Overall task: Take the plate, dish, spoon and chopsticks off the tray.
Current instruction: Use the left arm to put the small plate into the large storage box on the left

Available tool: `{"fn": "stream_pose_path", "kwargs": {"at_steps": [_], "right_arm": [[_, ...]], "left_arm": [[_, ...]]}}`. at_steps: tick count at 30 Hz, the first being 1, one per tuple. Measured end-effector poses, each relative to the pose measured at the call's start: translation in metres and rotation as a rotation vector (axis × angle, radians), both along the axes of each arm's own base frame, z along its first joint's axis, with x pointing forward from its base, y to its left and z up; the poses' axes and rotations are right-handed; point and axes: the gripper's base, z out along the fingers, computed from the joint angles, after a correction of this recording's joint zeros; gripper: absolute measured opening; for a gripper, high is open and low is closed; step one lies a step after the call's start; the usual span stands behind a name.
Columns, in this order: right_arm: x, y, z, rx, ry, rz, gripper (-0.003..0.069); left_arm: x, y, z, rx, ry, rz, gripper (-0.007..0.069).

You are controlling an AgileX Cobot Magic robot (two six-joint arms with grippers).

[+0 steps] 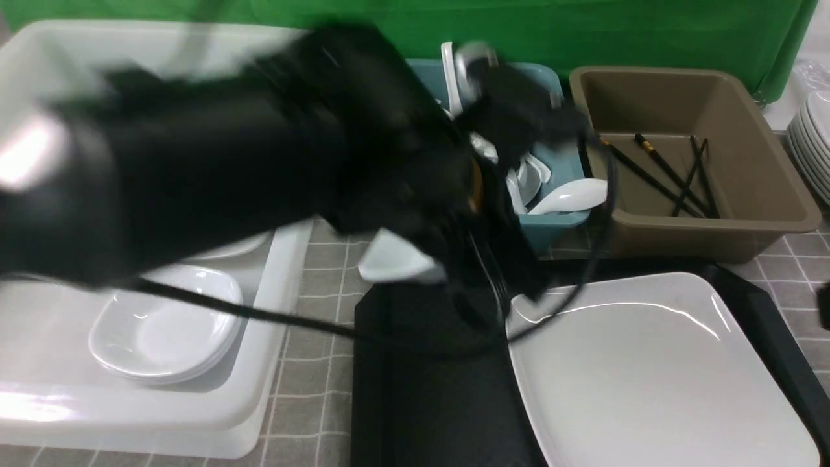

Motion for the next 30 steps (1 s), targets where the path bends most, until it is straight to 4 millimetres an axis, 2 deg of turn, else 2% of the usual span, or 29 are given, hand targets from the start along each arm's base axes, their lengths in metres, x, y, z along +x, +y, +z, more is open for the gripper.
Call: {"fn": "stream_pose_path", "kwargs": {"at_steps": [2,4,5,6,9,10,11,13,17,21,22,25,30], "right_arm": [[0.011,0.015,0.007,0.02,0.029,0.067,0.005],[0.019,0.027,0.015,0.037,0.038,0.115,0.005],[0.027,0.035,0.019,0.046,0.047,0.15,0.005],[0.041,0.052,0.022,0.054,0.079,0.208,0.005],[0.063,0.076,0.025,0.047,0.134,0.275,0.0039],[0.072,0.09,0.025,0.038,0.155,0.306,0.0032],[0.074,0.092,0.025,0.035,0.157,0.311,0.0032],[0.082,0.117,0.026,0.02,0.163,0.375,0.0028],[0.09,0.158,0.029,-0.006,0.143,0.465,0.0027],[0.099,0.185,0.031,-0.007,0.138,0.501,0.0027],[0.1,0.186,0.031,-0.007,0.139,0.5,0.0027],[0.109,0.197,0.03,-0.011,0.156,0.499,0.0027],[0.112,0.2,0.028,-0.015,0.161,0.496,0.0027]], "left_arm": [[0.002,0.026,0.035,-0.033,-0.067,0.059,0.003],[0.006,0.047,0.051,-0.044,-0.096,0.118,0.003],[0.009,0.063,0.059,-0.047,-0.106,0.17,0.003],[0.016,0.093,0.067,-0.04,-0.105,0.271,0.003],[0.025,0.134,0.065,-0.024,-0.059,0.415,0.003],[0.03,0.151,0.059,-0.021,-0.02,0.469,0.003],[0.03,0.153,0.057,-0.018,-0.012,0.475,0.003],[0.035,0.171,0.037,-0.022,0.069,0.517,0.003],[0.038,0.183,-0.011,-0.016,0.145,0.523,0.003],[0.037,0.185,-0.051,-0.008,0.115,0.488,0.003],[0.037,0.185,-0.051,-0.006,0.114,0.488,0.003],[0.035,0.184,-0.074,-0.019,0.078,0.453,0.003],[0.029,0.187,-0.094,0.021,0.091,0.431,0.0052]]}}
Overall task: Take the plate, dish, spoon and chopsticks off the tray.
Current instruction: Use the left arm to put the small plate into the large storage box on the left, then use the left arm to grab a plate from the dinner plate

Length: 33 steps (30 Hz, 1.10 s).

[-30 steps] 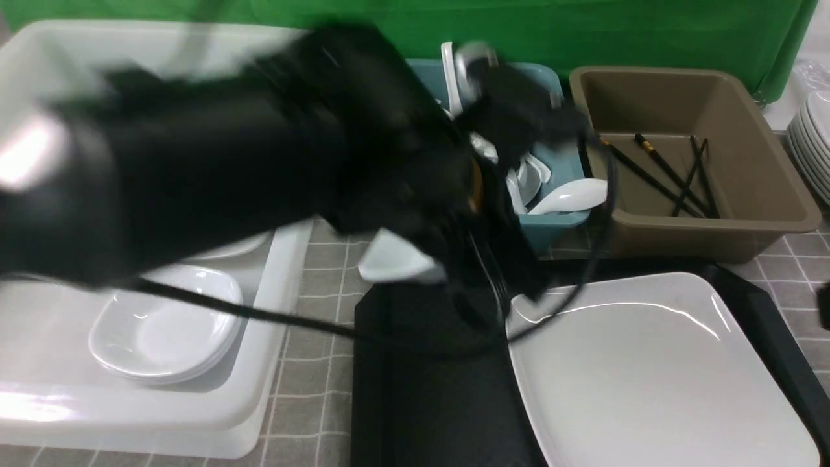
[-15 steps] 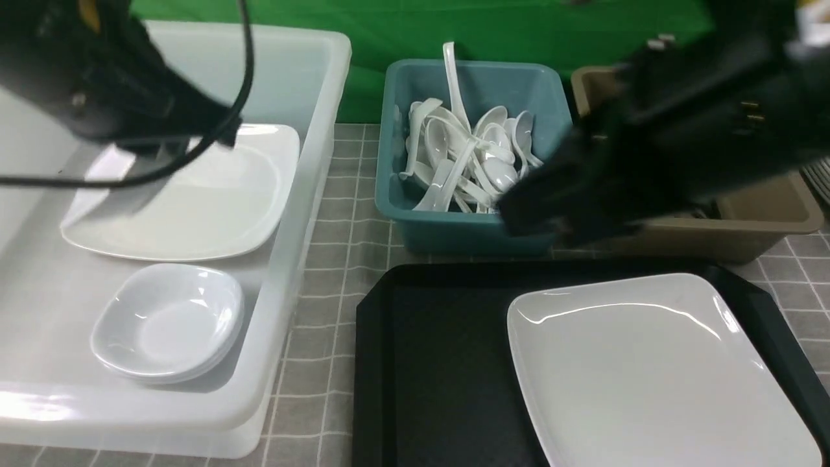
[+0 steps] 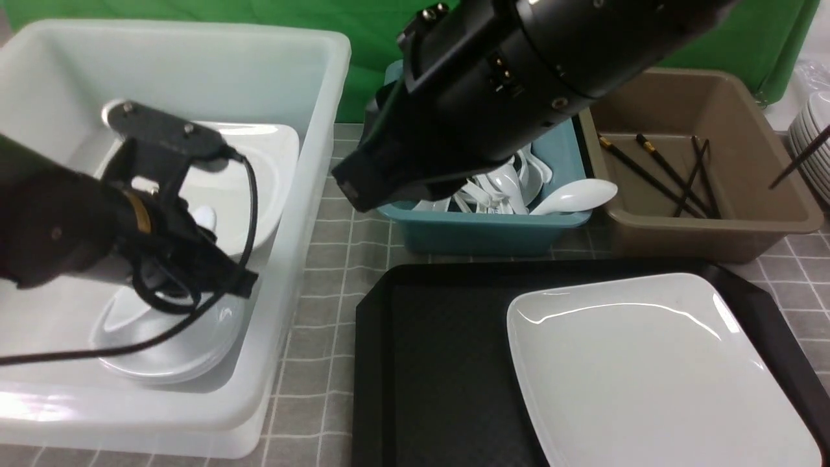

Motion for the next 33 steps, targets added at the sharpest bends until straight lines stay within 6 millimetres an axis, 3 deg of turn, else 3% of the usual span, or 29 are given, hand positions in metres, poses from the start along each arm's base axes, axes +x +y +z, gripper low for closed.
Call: {"fn": "stream_pose_path", "kwargs": {"at_steps": [2,9,13,15,19,24,28,31,33], "right_arm": [[0.0,0.0,0.001,0.002,-0.002,0.0,0.0027],[0.003,-0.005,0.002,-0.051,-0.038,-0.014,0.0028],[0.009,-0.02,0.006,-0.162,-0.123,-0.1,0.0029],[0.012,-0.038,0.012,-0.244,-0.173,-0.179,0.0029],[0.013,-0.073,0.029,-0.283,-0.221,-0.286,0.003],[0.011,-0.111,0.038,-0.28,-0.233,-0.384,0.003],[0.001,-0.147,0.03,-0.311,-0.207,-0.468,0.003],[-0.011,-0.173,0.017,-0.342,-0.169,-0.53,0.0027],[-0.025,-0.193,-0.004,-0.378,-0.115,-0.582,0.0027]], "left_arm": [[-0.001,0.001,-0.002,0.015,0.003,-0.006,0.0073],[-0.002,0.002,-0.004,0.017,0.056,0.017,0.0367],[-0.004,0.001,0.013,-0.016,0.083,0.055,0.0422],[-0.005,0.0,0.036,-0.048,0.07,0.07,0.0424],[-0.011,-0.002,0.064,-0.105,0.051,0.073,0.0374],[-0.016,-0.019,0.071,-0.191,0.067,0.008,0.0218],[-0.025,-0.059,0.071,-0.292,0.116,-0.102,0.0049],[-0.028,-0.101,0.066,-0.334,0.178,-0.199,0.0009],[-0.024,-0.134,0.054,-0.331,0.236,-0.252,0.0004]]}}
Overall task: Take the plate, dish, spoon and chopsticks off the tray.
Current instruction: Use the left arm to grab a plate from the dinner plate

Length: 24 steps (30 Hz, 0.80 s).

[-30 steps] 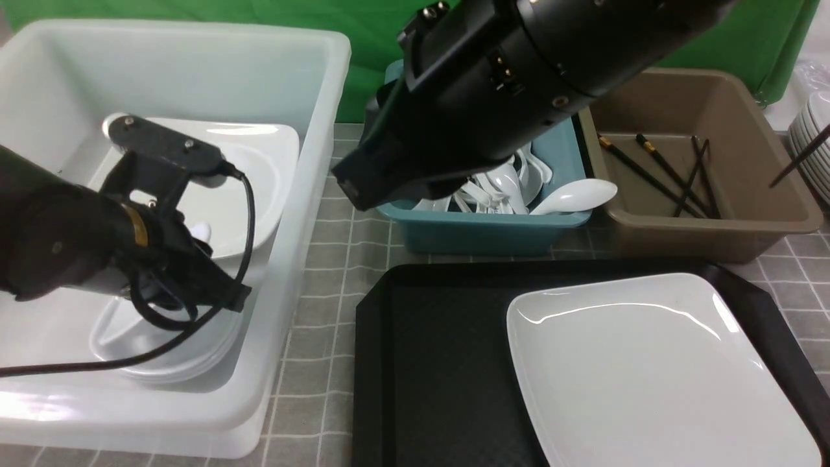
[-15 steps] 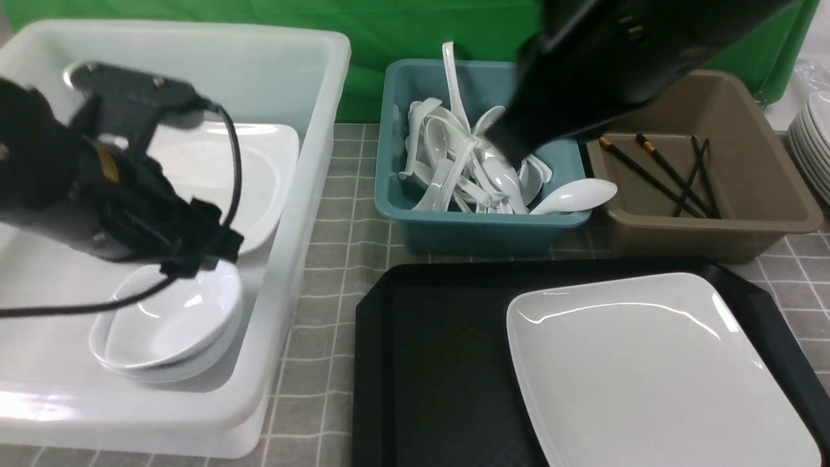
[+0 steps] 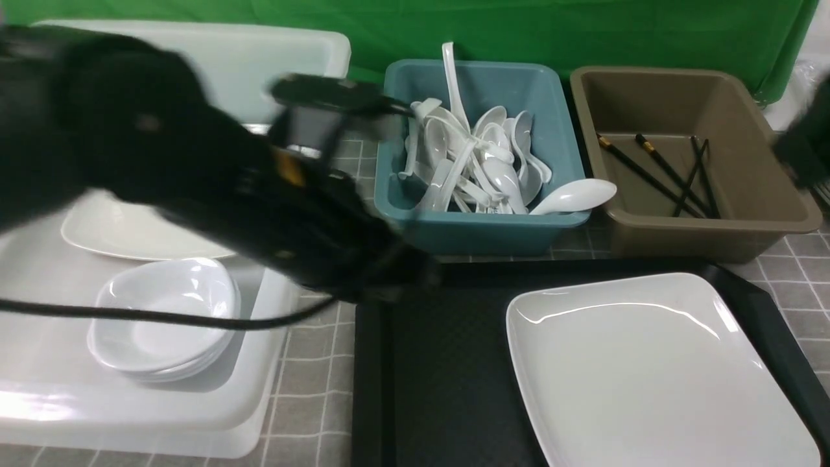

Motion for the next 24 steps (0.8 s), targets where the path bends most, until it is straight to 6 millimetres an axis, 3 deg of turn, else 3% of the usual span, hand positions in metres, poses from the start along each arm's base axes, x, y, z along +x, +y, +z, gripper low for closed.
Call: {"fn": "stream_pose_path", "kwargs": {"at_steps": [1,2,5,7,8,18,24], "right_arm": [[0.0,0.0,0.0,0.0,0.0,0.0,0.0027],[-0.01,-0.009,-0.014,-0.009,0.033,-0.03,0.0027],[-0.027,-0.021,-0.034,-0.021,0.074,-0.06,0.0027],[-0.038,-0.026,-0.043,-0.019,0.09,-0.071,0.0027],[-0.05,-0.031,-0.052,-0.008,0.1,-0.09,0.0027],[-0.08,-0.036,-0.071,0.098,0.145,-0.1,0.0027],[-0.081,-0.035,-0.072,0.109,0.152,-0.093,0.0027]], "left_arm": [[0.0,0.0,0.0,0.0,0.0,0.0,0.0004],[0.005,-0.018,-0.012,0.014,0.032,-0.023,0.0005],[0.018,-0.044,-0.026,0.035,0.054,-0.056,0.0024],[0.026,-0.056,-0.035,0.044,0.065,-0.064,0.005],[0.039,-0.068,-0.048,0.056,0.078,-0.066,0.0107],[0.082,-0.105,-0.106,0.106,0.106,-0.066,0.0419],[0.096,-0.113,-0.127,0.085,0.062,-0.022,0.0468]]}}
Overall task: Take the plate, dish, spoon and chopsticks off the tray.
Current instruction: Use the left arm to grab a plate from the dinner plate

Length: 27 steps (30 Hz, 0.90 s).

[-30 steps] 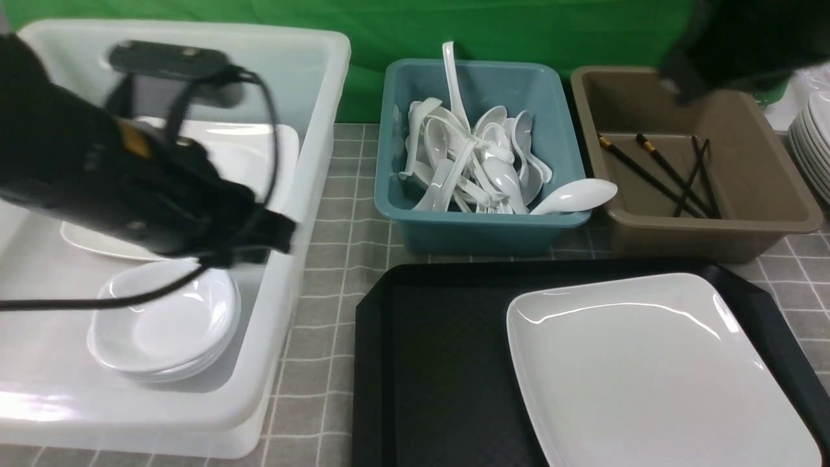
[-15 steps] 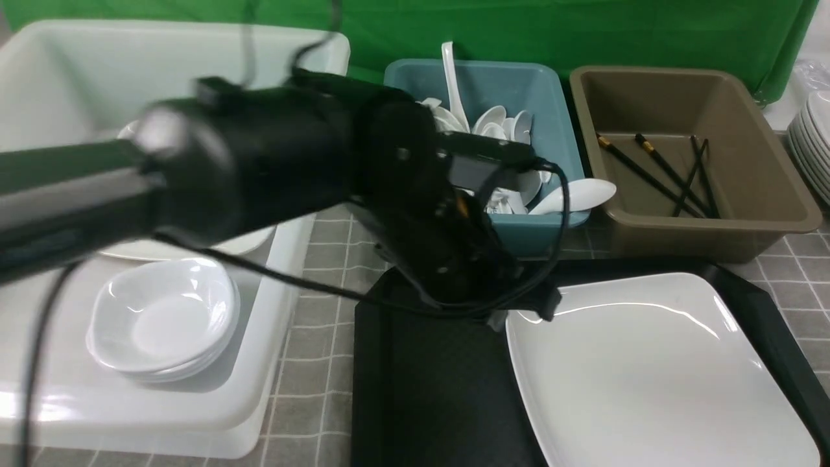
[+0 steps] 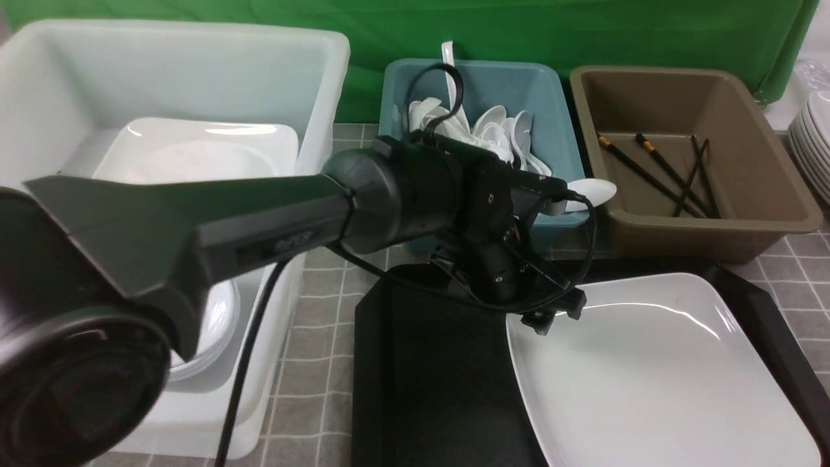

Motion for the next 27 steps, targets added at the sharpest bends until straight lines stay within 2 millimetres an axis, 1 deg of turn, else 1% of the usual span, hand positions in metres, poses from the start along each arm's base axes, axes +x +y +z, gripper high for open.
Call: {"fn": "stream_pose_path", "kwargs": {"at_steps": [5,9,12,15,16,17,21,23,25,27], "right_arm": [[0.001,0.002,0.001,0.021,-0.018,0.003,0.0027],[0.003,0.003,0.002,0.03,-0.036,0.018,0.0027],[0.003,0.004,0.002,0.033,-0.041,0.025,0.0027],[0.003,0.004,0.002,0.034,-0.043,0.025,0.0027],[0.003,0.004,0.002,0.034,-0.044,0.026,0.0027],[0.003,0.004,0.002,0.034,-0.044,0.026,0.0027],[0.003,0.004,0.002,0.038,-0.045,0.027,0.0027],[0.003,0.004,0.002,0.038,-0.045,0.027,0.0027],[0.003,0.004,0.002,0.038,-0.046,0.027,0.0027],[0.004,0.004,0.003,0.04,-0.051,0.027,0.0027]], "left_arm": [[0.005,-0.002,-0.016,-0.005,-0.002,0.02,0.047],[0.006,-0.005,-0.021,-0.025,0.005,0.034,0.0463],[0.006,-0.006,-0.022,-0.032,0.007,0.034,0.0407],[0.006,-0.006,-0.024,-0.035,0.024,0.041,0.0311],[0.005,-0.006,-0.023,-0.047,0.045,0.058,0.0242],[0.005,-0.006,-0.022,-0.05,0.059,0.064,0.0223],[0.004,-0.004,-0.02,-0.048,0.092,0.078,0.0218],[0.001,-0.003,-0.016,-0.038,0.107,0.073,0.0213],[-0.002,-0.001,-0.007,-0.03,0.115,0.064,0.0198],[-0.006,0.002,0.012,-0.039,0.104,0.053,0.0158]]}}
